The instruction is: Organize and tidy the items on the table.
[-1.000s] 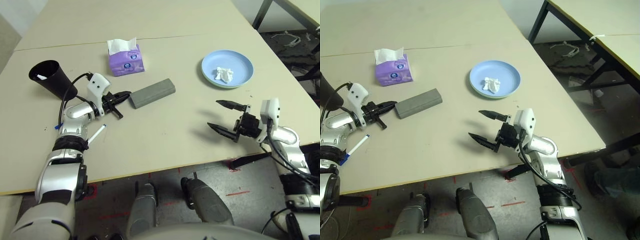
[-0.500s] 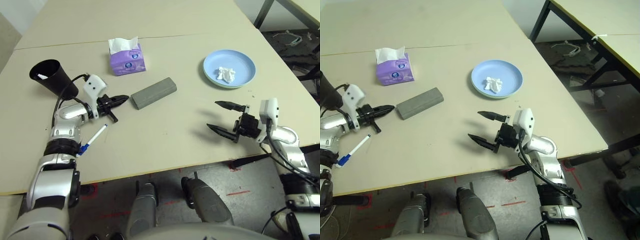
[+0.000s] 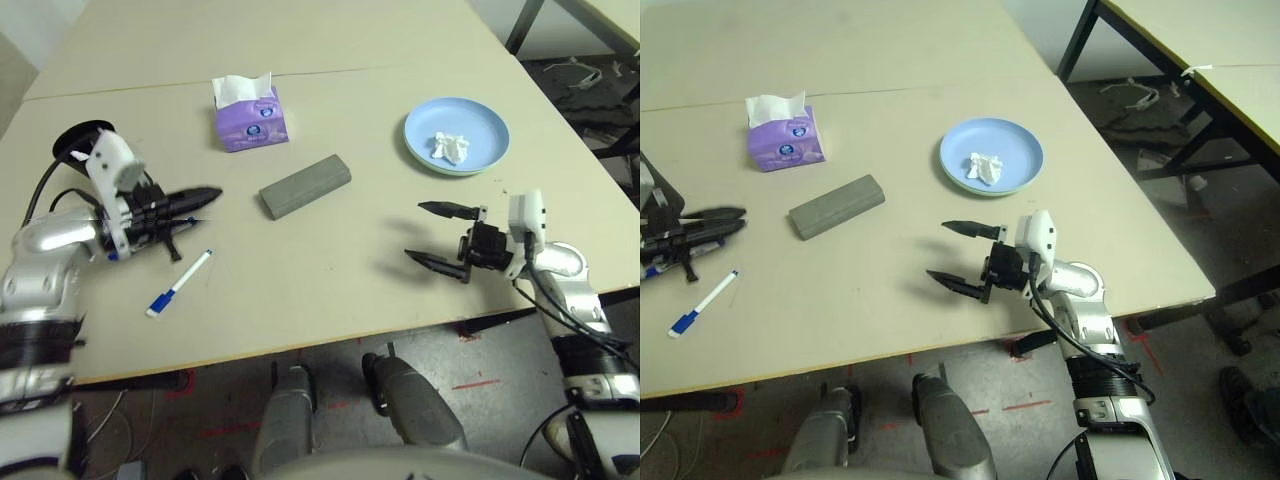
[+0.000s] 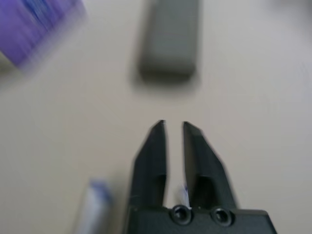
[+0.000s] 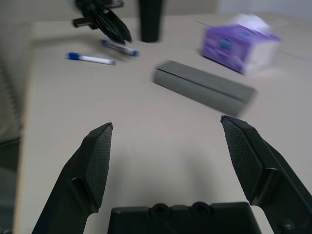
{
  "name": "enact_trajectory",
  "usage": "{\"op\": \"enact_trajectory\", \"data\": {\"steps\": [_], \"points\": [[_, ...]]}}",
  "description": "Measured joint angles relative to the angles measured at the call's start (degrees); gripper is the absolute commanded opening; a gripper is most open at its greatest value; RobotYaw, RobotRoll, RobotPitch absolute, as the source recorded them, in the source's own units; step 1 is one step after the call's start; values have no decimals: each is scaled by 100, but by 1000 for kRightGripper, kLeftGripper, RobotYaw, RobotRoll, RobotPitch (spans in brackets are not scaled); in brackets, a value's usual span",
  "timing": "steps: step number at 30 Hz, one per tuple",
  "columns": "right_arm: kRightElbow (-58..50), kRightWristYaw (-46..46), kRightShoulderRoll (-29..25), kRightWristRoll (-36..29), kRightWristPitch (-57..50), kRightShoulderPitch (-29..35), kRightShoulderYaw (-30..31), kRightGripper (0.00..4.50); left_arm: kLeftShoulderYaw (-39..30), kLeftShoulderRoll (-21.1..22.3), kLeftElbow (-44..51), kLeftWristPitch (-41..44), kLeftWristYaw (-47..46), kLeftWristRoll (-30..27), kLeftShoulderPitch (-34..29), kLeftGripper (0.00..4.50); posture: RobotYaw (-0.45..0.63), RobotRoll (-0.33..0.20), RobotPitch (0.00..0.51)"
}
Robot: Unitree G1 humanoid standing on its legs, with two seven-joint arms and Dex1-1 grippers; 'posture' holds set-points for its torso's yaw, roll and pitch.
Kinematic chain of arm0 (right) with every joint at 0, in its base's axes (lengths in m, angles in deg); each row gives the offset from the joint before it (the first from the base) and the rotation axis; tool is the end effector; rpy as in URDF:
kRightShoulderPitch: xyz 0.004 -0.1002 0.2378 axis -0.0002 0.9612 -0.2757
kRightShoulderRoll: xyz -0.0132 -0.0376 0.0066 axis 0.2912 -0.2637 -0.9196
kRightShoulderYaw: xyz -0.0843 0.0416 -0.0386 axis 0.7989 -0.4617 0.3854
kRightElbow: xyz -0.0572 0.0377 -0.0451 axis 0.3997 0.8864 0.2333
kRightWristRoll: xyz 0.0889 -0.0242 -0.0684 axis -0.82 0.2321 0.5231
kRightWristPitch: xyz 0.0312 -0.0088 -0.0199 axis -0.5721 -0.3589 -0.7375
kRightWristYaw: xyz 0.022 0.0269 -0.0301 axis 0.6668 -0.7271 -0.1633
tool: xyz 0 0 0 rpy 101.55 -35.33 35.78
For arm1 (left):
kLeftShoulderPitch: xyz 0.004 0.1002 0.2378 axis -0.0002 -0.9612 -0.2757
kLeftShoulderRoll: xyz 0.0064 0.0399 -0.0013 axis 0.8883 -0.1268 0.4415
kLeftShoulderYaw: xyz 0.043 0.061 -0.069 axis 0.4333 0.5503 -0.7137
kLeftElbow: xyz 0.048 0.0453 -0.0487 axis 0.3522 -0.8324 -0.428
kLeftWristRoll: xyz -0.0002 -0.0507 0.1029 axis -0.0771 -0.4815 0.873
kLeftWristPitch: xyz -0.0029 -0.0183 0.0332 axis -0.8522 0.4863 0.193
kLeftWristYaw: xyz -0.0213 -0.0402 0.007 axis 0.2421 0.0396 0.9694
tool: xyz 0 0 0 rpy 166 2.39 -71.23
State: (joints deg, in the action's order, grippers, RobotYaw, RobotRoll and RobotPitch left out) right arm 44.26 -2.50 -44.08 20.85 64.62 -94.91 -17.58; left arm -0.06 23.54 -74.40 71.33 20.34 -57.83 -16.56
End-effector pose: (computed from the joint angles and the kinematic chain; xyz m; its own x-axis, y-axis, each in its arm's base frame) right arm 0.2834 -0.2169 0.1329 0.1992 0.9794 0.0336 -0.9010 0.1965 -0.3868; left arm 0.2306 0.3523 0.1995 0.6465 -0.5850 -0.4898 0.7482 0.6117 0.2570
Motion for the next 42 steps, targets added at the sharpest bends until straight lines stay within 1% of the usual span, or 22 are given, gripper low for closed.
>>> {"op": "enact_trajectory", "data": {"steps": [3,5,7,8,10,13,17,19,20,24,27,28,30,33,41,42], "points": [[-99,205,-9,-48,-76,-73,145,4500,-80,655,317,465,39,130,-471,2925,-144,0,223],[-91,284,-7,-66,-93,-85,190,4500,-139,898,434,688,41,179,-609,3544,-136,0,222],[-62,349,-3,-67,-93,-121,214,4500,-142,1094,551,920,45,203,-715,4255,-132,0,226],[-52,363,4,-67,-93,-141,223,4500,-142,1147,579,996,48,204,-735,4478,-132,0,227],[-27,390,50,-67,-91,-193,238,4500,-128,1304,749,1349,46,198,-732,4478,-135,0,227],[-5,389,140,-66,-91,-251,310,4500,0,1326,910,1696,-17,189,-610,4478,-143,0,229],[-39,370,150,-65,-92,-254,326,4500,346,1059,944,1801,-246,287,-534,4478,-153,0,228],[-111,358,130,-66,-100,-225,331,4500,550,857,945,1802,-377,368,-536,4478,-159,0,225],[-144,344,109,-66,-112,-198,333,4500,563,747,953,1801,-445,403,-519,4478,-164,0,224],[-257,306,78,-66,-186,-193,338,4500,585,528,977,1780,-635,460,-500,4478,-170,0,221],[-304,275,43,-67,-246,-194,338,4500,618,422,978,1695,-731,569,-490,4478,-171,0,220],[-311,264,34,-68,-276,-194,338,4500,636,386,978,1657,-748,589,-483,4082,-172,0,217],[-313,239,17,-68,-294,-194,338,4500,658,336,977,1618,-747,614,-481,3616,-169,0,215],[-321,217,12,-68,-314,-195,338,4500,696,311,977,1554,-682,619,-493,2568,-165,0,210],[-322,174,20,-67,-343,-219,341,4500,737,377,876,1055,-354,640,-576,14,-130,0,206],[-318,174,26,-66,-343,-228,345,4500,714,430,869,980,-243,606,-625,14,-124,0,207]]}}
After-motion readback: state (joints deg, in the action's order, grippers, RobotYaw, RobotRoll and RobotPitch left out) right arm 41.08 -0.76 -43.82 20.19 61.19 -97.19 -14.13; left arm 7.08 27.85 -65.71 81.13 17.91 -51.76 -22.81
